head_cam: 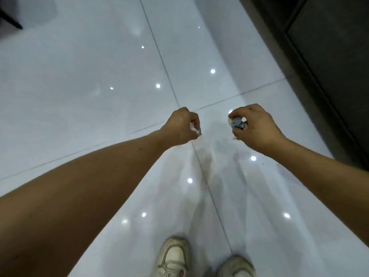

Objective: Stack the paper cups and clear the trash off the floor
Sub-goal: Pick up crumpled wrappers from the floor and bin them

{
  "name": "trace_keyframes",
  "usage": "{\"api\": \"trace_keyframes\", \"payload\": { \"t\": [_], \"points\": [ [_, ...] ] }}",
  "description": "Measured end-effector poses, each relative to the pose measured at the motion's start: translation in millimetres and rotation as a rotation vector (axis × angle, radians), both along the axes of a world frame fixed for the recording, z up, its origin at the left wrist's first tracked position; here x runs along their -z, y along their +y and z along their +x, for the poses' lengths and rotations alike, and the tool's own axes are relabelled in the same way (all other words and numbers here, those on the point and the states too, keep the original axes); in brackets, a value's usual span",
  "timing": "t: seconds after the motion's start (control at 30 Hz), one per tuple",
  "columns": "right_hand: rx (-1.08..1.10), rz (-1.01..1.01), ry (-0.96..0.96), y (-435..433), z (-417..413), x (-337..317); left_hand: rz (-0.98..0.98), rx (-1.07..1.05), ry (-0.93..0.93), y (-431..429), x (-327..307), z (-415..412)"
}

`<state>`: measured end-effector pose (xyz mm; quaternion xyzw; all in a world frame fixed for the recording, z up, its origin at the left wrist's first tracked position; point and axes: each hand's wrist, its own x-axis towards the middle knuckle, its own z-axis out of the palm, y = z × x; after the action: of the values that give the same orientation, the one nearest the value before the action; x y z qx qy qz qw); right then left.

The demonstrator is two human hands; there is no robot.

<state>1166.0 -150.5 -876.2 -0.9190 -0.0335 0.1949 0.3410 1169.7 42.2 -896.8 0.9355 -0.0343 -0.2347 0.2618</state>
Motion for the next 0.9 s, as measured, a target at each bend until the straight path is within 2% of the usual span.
{"api": "trace_keyframes", "payload": {
  "t": [0.1,0.3,0.53,0.7,0.9],
  "points": [
    [-0.069,0.013,-0.027,14,-3,-77,-0.026,-0.019,-0.061,7,-80,-4],
    [-0.204,0.029,-0.111,48,-8,-277,-0.079,-0.099,-0.138,20,-296,-32],
    [-0.400,0.169,-0.176,88,-29,-474,-0.076,-0.361,-0.304,53,-511,-99],
    [-0.565,0.195,-0.149,126,-83,-567,-0.005,-0.627,-0.350,91,-615,-194],
    [-0.897,0.234,-0.106,201,-172,-638,0.166,-0.899,-0.328,137,-684,-339]
  ]
}}
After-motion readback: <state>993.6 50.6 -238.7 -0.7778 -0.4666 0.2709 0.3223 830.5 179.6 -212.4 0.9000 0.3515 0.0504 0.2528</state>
